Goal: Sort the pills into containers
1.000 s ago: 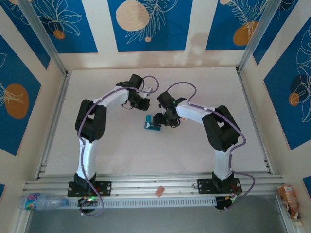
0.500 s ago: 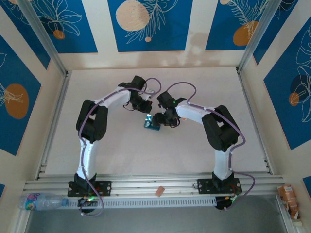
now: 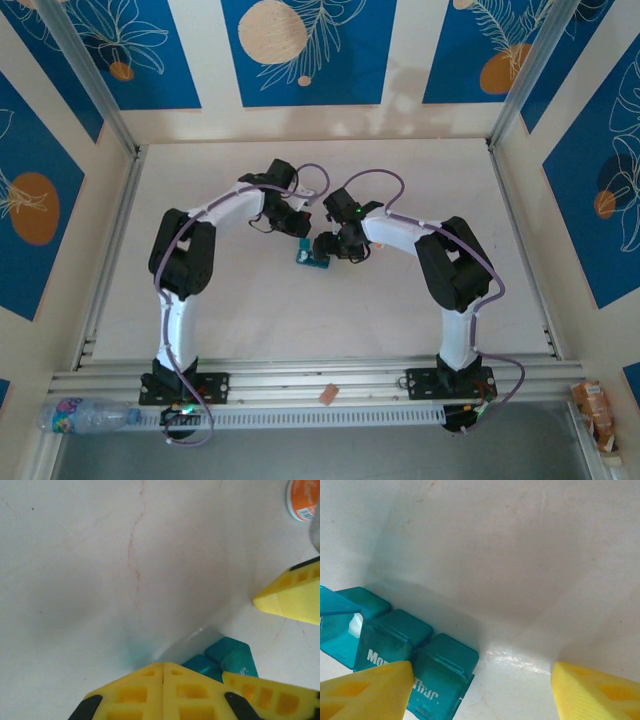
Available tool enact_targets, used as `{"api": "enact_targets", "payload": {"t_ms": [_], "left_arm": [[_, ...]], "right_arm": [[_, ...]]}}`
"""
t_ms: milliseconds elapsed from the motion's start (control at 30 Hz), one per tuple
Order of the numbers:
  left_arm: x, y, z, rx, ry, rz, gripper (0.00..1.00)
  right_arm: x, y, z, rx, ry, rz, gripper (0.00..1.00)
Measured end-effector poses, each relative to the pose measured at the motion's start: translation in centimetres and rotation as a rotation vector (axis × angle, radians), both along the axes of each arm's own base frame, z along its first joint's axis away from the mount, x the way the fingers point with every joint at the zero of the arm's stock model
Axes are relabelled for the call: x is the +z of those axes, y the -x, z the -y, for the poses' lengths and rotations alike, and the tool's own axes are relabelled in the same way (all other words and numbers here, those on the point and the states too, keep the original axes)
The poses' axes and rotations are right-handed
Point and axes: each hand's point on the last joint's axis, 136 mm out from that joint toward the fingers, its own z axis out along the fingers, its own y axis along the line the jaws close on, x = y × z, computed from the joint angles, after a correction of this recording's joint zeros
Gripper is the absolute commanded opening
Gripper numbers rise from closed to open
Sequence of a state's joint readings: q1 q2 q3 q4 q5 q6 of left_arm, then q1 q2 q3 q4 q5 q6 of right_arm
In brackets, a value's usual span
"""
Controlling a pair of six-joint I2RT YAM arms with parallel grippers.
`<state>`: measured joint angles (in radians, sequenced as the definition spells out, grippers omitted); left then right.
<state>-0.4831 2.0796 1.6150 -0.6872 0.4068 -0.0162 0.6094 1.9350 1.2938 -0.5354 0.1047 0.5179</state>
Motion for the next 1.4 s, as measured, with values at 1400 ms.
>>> {"api": "enact_targets", "payload": {"t_ms": [1400], "left_arm": [[-1.8, 5.9, -0.9, 0.002, 0.002, -0.087, 0.0]], "right_arm": [[-0.1, -0.2, -0.4, -0.012, -0.018, 0.0, 0.73]]}}
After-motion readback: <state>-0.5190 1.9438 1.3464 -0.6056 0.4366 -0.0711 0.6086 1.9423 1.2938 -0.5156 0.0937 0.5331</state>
